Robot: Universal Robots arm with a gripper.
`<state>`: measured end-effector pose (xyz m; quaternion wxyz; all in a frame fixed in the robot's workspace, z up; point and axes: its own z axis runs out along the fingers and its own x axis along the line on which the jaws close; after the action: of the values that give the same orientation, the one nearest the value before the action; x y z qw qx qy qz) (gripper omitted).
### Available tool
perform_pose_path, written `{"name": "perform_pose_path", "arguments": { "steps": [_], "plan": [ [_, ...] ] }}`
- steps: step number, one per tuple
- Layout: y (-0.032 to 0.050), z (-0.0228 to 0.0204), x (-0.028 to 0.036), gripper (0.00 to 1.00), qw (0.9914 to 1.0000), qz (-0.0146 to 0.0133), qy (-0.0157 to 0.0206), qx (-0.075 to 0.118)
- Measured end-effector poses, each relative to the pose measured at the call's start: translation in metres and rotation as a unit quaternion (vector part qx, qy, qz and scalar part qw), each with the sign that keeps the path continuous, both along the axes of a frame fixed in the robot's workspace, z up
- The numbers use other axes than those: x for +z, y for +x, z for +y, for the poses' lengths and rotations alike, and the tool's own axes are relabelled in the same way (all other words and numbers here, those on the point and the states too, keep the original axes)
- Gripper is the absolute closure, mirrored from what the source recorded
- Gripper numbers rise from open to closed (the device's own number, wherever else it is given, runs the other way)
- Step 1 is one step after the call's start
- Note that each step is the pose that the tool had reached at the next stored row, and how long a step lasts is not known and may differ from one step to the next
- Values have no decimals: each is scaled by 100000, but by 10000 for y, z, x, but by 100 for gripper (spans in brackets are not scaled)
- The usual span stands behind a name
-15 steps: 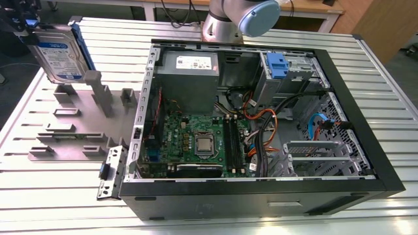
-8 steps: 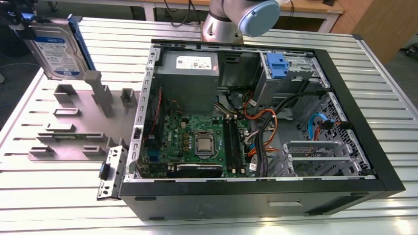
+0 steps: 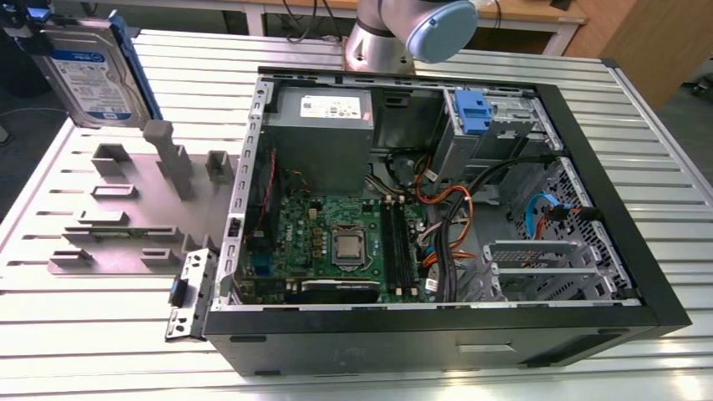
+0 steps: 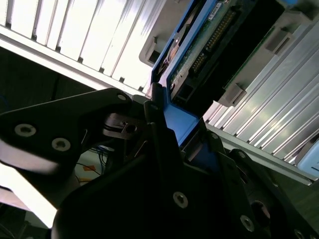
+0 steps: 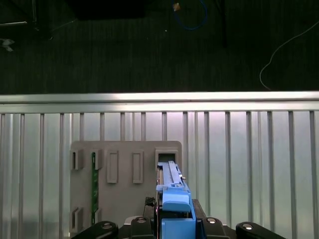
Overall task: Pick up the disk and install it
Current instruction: 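Pick up the disk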
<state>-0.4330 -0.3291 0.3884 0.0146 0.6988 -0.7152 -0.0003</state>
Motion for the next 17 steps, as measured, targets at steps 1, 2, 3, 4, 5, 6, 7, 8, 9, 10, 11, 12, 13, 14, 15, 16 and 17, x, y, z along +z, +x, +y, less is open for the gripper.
{"name": "perform_pose_path", "arguments": {
  "steps": [1,2,3,4,5,6,7,8,9,10,11,12,13,14,15,16,17],
  "plan": [
    [0,0,17,64,100000,-5,2,2],
    [0,0,35,64,100000,-2,2,1],
    [0,0,51,64,100000,-3,6,2],
    [0,0,64,64,100000,-3,14,1],
    [0,0,74,64,100000,-10,24,3],
    [0,0,82,64,100000,-13,30,7],
    [0,0,89,64,100000,-11,29,5],
    [0,0,95,64,100000,-3,26,7],
    [0,0,98,64,100000,-6,28,4],
    [1,0,100,64,100000,-12,32,5],
    [1,0,101,64,100000,-13,31,5],
    [0,0,104,64,100000,-8,31,4],
    [0,0,109,64,100000,0,27,4],
    [0,0,114,64,100000,0,25,2],
    [0,0,118,64,100000,-5,27,4],
    [0,0,124,64,100000,-2,25,3],
    [0,0,130,64,100000,-3,28,5]
  ]
}}
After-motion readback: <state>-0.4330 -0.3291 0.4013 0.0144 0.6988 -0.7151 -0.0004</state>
